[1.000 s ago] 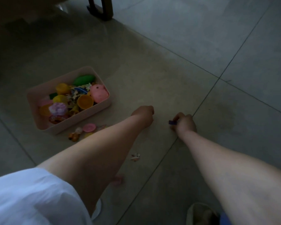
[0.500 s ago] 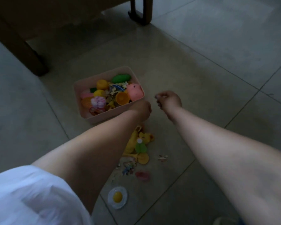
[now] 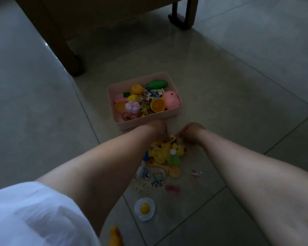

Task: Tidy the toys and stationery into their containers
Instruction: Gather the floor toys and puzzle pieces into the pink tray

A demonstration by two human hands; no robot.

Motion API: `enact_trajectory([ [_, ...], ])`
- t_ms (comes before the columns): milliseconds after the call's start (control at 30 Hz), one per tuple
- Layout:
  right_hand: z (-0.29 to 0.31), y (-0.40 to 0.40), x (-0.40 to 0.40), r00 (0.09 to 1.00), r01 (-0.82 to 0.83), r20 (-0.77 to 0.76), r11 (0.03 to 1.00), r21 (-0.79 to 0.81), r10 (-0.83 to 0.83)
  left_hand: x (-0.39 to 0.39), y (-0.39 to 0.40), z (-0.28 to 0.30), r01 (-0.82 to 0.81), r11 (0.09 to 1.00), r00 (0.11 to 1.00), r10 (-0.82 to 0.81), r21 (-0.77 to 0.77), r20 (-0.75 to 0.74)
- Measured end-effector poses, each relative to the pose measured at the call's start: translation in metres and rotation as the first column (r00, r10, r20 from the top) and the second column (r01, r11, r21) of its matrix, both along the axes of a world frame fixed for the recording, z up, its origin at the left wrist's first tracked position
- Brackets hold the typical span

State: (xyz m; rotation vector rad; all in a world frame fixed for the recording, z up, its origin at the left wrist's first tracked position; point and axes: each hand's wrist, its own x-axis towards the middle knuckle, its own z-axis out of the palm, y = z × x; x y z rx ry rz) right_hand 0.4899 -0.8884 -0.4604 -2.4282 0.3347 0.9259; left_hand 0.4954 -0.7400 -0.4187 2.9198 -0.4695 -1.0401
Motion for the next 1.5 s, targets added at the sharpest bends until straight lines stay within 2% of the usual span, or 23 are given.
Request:
enact_trajectory([
  [67, -0.005, -0.003, -0.009, 0.999, -0.007, -0.039, 0.999, 0.033, 0.008, -0.004, -0.010, -0.012, -0.006, 1.000, 1.000, 0.006, -0.014, -0.030],
  [200, -0.009, -0.006, -0.018, 0.991, 0.135, -0.042, 0.956, 0.260, -0.129, -0.013, -0.031, -0.022, -0.040, 0.999, 0.999, 0.040, 0.012, -0.027],
  [400, 0.000, 0.000, -0.016, 0.975, 0.219, -0.100, 0.909, 0.355, -0.197, -0.009, -0.030, -0.015, -0.018, 1.000, 1.000, 0.017, -0.026, -0.012],
  [533, -0.008, 0.011, -0.019, 0.983, 0.186, -0.057, 0.933, 0.308, -0.177, -0.008, -0.015, -0.014, -0.079, 0.996, 0.996, 0.077, -0.037, -0.037],
  [633, -0.005, 0.021, -0.019, 1.000, 0.030, -0.005, 0.981, 0.192, -0.030, -0.009, -0.007, -0.010, 0.007, 1.000, 0.993, -0.006, 0.010, -0.115],
  [700, 0.004, 0.027, -0.012, 0.993, -0.111, -0.034, 0.990, 0.086, 0.114, -0.011, -0.004, -0.009, 0.081, 0.996, 0.980, -0.072, 0.039, -0.184],
  [767, 0.016, 0.026, -0.002, 0.984, -0.163, -0.067, 0.986, 0.035, 0.165, -0.014, -0.004, -0.008, 0.199, 0.975, 0.968, -0.180, 0.100, -0.176],
  [867, 0.032, 0.021, 0.010, 0.993, 0.063, -0.111, 0.974, 0.217, -0.040, -0.026, -0.002, -0.016, 0.402, 0.888, 0.916, -0.388, 0.222, -0.103],
  [967, 0.046, 0.020, 0.021, 0.974, 0.226, -0.135, 0.851, 0.474, -0.183, -0.039, 0.000, -0.027, 0.469, 0.854, 0.877, -0.481, 0.224, -0.002],
  [1100, 0.054, 0.038, 0.033, 0.938, 0.325, -0.160, 0.619, 0.715, -0.307, -0.042, 0.003, -0.023, 0.381, 0.902, 0.916, -0.398, 0.203, 0.049],
  [1167, 0.051, 0.051, 0.038, 0.905, 0.353, -0.130, 0.543, 0.762, -0.405, -0.038, 0.007, -0.015, 0.286, 0.945, 0.952, -0.300, 0.159, 0.067],
  [1267, 0.040, 0.062, 0.043, 0.881, 0.356, -0.013, 0.645, 0.676, -0.473, -0.025, 0.021, -0.005, 0.130, 0.991, 0.991, -0.130, 0.010, 0.016],
  [1333, 0.030, 0.058, 0.045, 0.825, 0.428, 0.035, 0.663, 0.614, -0.565, -0.016, 0.033, 0.000, 0.043, 0.997, 0.999, -0.043, -0.057, 0.008],
  [1400, 0.021, 0.049, 0.048, 0.774, 0.469, 0.090, 0.663, 0.584, -0.627, -0.009, 0.043, 0.007, -0.065, 0.985, 0.998, 0.063, -0.162, -0.014],
  [1500, 0.029, 0.042, 0.044, 0.787, 0.460, 0.133, 0.717, 0.523, -0.602, 0.001, 0.054, 0.019, -0.232, 0.948, 0.970, 0.210, -0.216, -0.121],
])
